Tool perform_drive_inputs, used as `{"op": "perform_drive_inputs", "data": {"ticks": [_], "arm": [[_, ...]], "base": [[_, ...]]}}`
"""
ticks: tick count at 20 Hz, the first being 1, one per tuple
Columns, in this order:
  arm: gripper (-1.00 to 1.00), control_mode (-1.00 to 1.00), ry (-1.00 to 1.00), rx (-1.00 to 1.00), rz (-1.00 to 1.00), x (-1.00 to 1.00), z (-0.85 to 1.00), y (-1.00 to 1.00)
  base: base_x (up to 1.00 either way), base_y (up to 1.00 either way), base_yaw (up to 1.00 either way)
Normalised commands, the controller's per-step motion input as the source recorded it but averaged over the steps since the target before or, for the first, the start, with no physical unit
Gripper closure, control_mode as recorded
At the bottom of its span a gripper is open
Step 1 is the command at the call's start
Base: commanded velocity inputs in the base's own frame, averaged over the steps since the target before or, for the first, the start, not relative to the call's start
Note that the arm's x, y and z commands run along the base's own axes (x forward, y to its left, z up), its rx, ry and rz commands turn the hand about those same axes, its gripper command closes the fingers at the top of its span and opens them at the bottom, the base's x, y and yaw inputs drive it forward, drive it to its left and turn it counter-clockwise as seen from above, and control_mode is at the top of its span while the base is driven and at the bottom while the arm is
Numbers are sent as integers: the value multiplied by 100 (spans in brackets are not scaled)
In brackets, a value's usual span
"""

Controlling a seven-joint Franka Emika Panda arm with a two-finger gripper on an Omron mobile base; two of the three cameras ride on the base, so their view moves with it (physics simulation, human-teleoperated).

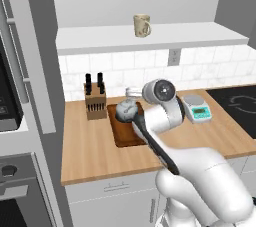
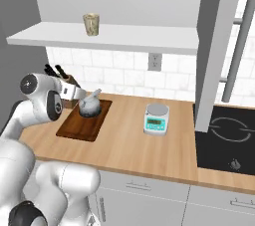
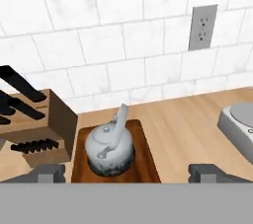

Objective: Pick the kettle from the counter and place it on the tray. Then pick the mug from the cabinet and place it on the tray. Then close the cabinet doors.

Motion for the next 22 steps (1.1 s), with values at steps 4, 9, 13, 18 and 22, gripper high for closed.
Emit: {"op": "perform_drive_inputs", "data": {"ticks": [4, 9, 13, 18, 22], "arm": [[-100, -100, -10, -19, 23, -79, 57, 0], [-100, -100, 3, 0, 18, -56, 90, 0], [-100, -100, 3, 0, 15, -44, 96, 0], [-100, -100, 22, 4, 8, -19, 97, 0], [-100, -100, 8, 0, 2, -10, 92, 0]], "base": [[0, 0, 0], [0, 0, 0], [0, 0, 0], [0, 0, 0], [0, 0, 0]]}}
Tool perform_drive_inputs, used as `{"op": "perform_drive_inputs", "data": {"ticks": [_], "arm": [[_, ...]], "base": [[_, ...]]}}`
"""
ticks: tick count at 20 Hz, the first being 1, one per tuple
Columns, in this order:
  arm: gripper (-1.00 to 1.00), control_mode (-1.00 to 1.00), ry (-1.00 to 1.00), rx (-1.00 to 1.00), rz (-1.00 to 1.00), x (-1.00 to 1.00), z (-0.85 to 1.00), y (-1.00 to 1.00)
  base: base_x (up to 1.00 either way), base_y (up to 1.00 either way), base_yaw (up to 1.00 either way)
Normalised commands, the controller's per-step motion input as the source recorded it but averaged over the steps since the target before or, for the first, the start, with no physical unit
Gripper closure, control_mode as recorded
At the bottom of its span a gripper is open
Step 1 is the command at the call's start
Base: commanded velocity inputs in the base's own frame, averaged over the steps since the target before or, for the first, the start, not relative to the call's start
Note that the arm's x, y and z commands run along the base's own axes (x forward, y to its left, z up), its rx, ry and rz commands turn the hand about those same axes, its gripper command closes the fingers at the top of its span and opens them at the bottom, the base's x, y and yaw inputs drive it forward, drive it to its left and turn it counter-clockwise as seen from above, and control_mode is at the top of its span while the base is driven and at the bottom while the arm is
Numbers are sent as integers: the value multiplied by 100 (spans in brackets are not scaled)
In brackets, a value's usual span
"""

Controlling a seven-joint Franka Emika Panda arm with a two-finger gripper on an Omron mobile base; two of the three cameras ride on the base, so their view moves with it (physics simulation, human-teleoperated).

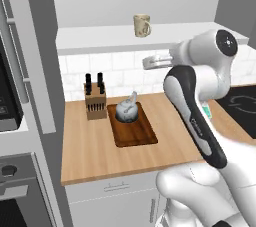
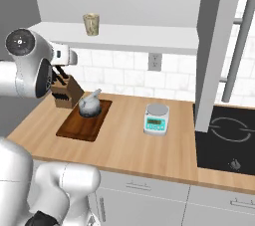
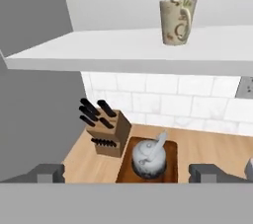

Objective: Pick the kettle from the counter and place it on the tray. Then pick the mug from the cabinet and place it on the tray. Then close the cabinet doors.

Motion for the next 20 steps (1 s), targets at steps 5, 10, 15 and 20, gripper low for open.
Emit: {"op": "perform_drive_inputs", "data": {"ticks": [5, 10, 15, 20], "arm": [[-100, -100, -1, -3, 0, -1, 59, -4], [-100, -100, -10, -6, 0, 3, 3, -24], [-100, -100, 0, -1, 1, 27, 0, -32], [-100, -100, 0, 0, 6, 46, 1, -29]], "base": [[0, 0, 0], [0, 0, 0], [0, 0, 0], [0, 0, 0]]}}
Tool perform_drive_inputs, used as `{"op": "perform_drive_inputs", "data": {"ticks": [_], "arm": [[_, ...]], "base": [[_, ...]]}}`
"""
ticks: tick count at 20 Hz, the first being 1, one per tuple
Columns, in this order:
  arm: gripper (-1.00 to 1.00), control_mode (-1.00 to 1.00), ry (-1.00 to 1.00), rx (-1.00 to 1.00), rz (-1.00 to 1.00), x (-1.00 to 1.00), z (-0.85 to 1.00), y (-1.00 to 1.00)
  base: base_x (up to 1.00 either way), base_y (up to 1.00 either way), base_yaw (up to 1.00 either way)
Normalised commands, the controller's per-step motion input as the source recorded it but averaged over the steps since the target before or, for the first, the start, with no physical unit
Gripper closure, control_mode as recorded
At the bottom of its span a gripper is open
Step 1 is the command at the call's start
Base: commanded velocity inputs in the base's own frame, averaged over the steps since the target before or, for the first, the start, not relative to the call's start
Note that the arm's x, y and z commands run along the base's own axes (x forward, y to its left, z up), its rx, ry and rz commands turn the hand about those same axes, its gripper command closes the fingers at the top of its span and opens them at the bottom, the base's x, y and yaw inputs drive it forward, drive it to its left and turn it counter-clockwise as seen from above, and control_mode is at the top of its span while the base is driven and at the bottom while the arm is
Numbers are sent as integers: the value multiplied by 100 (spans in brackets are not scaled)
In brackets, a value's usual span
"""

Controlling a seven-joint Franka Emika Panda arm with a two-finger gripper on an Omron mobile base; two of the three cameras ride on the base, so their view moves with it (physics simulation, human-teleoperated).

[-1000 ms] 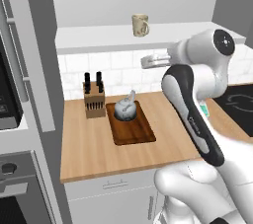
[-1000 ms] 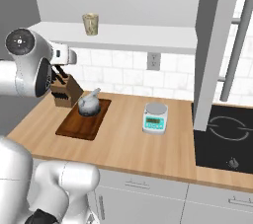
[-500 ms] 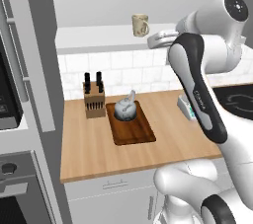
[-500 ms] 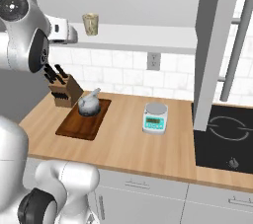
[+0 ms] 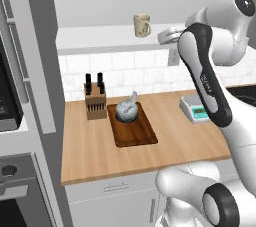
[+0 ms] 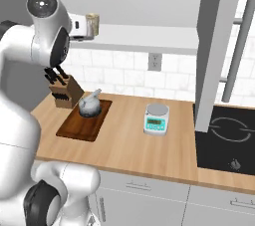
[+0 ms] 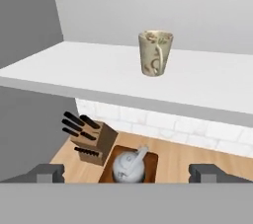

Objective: Pick the kettle from the counter and place it on the tray. Then pick the mug from the cabinet and place it on the tray. Then close the cabinet doors.

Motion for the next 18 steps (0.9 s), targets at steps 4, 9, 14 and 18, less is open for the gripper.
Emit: {"op": "perform_drive_inputs", "data": {"ticks": [4, 9, 14, 18], "arm": [[-100, -100, -1, 0, 5, 58, -1, -9], [-100, -100, -5, 0, 2, 61, -10, 0], [-100, -100, 0, 0, 0, 65, -1, 1], [-100, -100, 0, 0, 2, 59, 0, -1]], "base": [[0, 0, 0], [0, 0, 0], [0, 0, 0], [0, 0, 0]]}}
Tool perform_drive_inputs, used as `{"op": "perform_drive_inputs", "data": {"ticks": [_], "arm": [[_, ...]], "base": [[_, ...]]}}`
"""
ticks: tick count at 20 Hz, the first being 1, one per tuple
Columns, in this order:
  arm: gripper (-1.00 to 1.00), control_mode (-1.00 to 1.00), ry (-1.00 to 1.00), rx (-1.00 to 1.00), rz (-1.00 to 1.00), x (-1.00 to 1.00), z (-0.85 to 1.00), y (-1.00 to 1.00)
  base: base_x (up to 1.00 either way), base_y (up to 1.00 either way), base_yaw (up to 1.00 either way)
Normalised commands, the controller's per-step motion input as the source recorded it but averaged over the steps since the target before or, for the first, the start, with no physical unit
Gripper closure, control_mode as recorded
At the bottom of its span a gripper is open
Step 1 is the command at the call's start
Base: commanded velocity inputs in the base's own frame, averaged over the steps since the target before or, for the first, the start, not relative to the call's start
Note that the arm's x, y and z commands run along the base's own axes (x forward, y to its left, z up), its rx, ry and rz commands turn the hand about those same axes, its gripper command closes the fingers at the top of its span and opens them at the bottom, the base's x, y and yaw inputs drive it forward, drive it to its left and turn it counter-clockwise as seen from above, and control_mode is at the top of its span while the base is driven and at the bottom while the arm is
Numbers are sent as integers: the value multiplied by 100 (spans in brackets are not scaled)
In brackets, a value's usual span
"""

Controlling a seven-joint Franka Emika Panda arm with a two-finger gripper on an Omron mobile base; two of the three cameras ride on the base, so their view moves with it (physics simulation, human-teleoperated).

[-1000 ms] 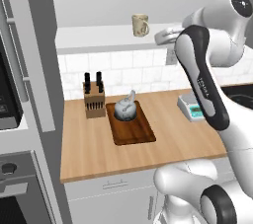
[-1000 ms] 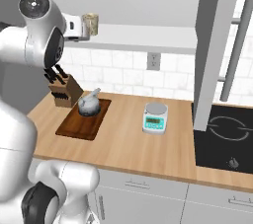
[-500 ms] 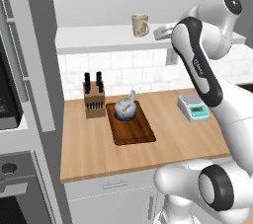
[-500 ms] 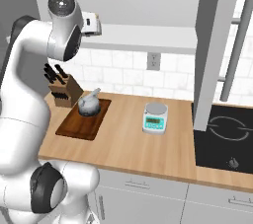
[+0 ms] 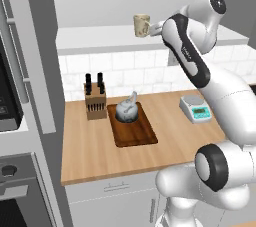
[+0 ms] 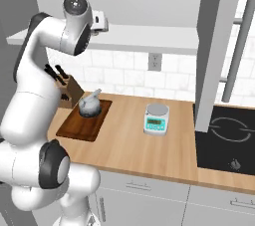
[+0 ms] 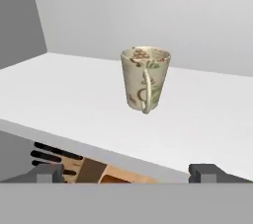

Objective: Pick the kettle from the counter and place it on the tray. Then pick the mug from the cabinet and place it on the tray. Then close the cabinet doors.

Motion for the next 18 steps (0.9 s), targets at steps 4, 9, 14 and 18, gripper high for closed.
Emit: {"op": "perform_drive_inputs", "data": {"ticks": [4, 9, 14, 18], "arm": [[-100, -100, 0, 0, 1, 37, 0, 3], [-100, -100, -2, 0, 0, 26, -10, 9], [-100, -100, 0, 0, 0, 43, -11, 0], [-100, -100, 0, 0, 0, 33, -4, -4]], "base": [[0, 0, 0], [0, 0, 0], [0, 0, 0], [0, 0, 0]]}}
